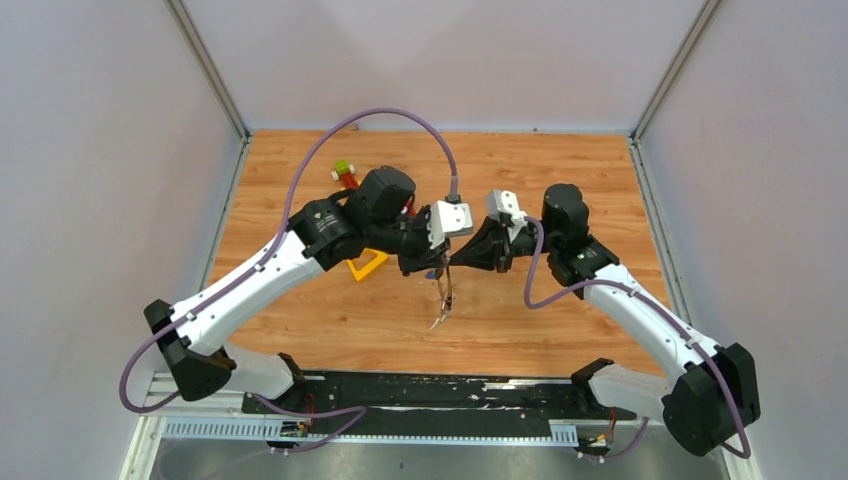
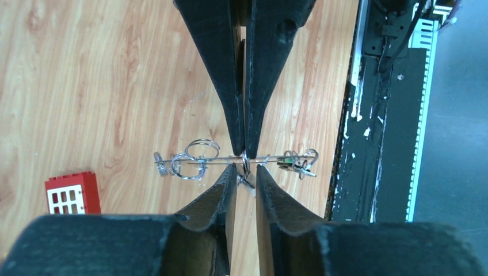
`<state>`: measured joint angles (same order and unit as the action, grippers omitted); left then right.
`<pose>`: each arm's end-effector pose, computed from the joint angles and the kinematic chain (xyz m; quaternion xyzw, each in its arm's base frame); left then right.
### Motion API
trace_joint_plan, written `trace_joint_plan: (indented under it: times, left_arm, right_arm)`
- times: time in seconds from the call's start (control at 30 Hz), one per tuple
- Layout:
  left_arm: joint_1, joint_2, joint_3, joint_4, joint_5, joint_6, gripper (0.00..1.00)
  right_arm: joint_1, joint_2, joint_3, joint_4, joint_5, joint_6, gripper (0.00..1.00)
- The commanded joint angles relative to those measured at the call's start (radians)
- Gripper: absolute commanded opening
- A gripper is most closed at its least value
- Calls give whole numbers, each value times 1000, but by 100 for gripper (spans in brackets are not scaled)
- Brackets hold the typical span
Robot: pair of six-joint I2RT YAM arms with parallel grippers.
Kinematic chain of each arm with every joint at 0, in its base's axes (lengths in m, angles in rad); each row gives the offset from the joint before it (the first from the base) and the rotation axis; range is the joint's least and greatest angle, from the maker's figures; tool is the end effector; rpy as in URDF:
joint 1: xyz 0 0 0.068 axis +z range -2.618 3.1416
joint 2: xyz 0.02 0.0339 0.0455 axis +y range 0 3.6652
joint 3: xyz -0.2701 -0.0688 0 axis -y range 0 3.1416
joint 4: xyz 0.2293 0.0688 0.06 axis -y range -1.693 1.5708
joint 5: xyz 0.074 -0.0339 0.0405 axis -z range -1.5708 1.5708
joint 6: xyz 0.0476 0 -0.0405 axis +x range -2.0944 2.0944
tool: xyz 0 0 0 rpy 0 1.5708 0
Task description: Put the keys on the keyring
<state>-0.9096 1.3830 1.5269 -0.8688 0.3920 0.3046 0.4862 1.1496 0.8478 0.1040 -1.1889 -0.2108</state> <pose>0.1553 -0.2292 0.3929 0.5759 0.6890 -0.2895 0.3314 0.1883 0.1495 0.3311 -0.5525 0.4810 0.5012 0.4607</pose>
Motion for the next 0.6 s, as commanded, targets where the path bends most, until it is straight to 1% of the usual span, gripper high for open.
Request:
trace_joint_plan:
  times: [0.0, 0.1, 0.23, 0.33, 0.57]
  left_arm:
    - [2, -113, -57, 143, 32, 31, 30]
    - [23, -173, -120, 217, 62, 53, 37]
    - [58, -242, -202, 308, 110, 84, 44]
    - [70, -269, -244, 355, 150, 113, 46]
    - [71, -288, -346, 506, 229, 168, 47]
  right_arm:
    - [-15, -55, 16, 52, -13, 16, 0]
    - [-26, -71, 13, 80, -20, 46, 0]
    - [-39, -86, 10, 118, -38, 84, 0]
    - [-43, -88, 12, 135, -58, 107, 0]
    - [-43, -82, 7, 167, -88, 136, 0]
